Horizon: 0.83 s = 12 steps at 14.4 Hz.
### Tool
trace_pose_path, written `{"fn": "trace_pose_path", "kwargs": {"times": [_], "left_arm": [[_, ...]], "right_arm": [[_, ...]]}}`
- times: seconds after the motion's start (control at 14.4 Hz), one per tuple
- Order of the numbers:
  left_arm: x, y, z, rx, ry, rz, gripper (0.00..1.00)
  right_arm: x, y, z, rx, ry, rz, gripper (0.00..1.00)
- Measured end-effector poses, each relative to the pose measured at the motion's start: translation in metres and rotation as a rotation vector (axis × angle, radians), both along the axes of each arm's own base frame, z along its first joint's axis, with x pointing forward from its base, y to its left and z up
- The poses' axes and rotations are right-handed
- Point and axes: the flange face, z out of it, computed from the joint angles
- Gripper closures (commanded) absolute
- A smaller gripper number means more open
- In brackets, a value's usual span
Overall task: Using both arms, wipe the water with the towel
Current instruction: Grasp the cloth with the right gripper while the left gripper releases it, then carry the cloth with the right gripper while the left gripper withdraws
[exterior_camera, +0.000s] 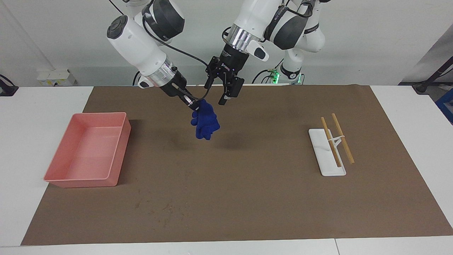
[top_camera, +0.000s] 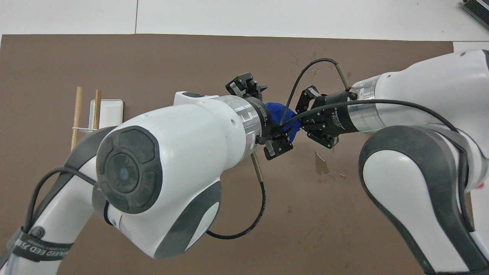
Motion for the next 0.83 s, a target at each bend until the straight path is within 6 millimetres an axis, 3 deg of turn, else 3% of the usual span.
{"fn": "trace_pose_path", "kwargs": {"times": [0.21, 0.35, 0.83], "left_arm": [[0.002, 0.002, -0.001, 0.003, 0.003, 0.004, 0.00], [0.005, 0.009, -0.001, 0.019, 0.021, 0.011, 0.00], [0.019, 0.088, 0.011, 0.210, 0.051, -0.159, 0.00]], "right_arm": [[0.009, -0.015, -0.002, -0.012, -0.064, 0.025, 1.00], [0.019, -0.029, -0.014, -0.068, -0.116, 0.061, 1.00], [0.066, -0.055, -0.095, -0.331, -0.292, 0.327, 1.00]]}}
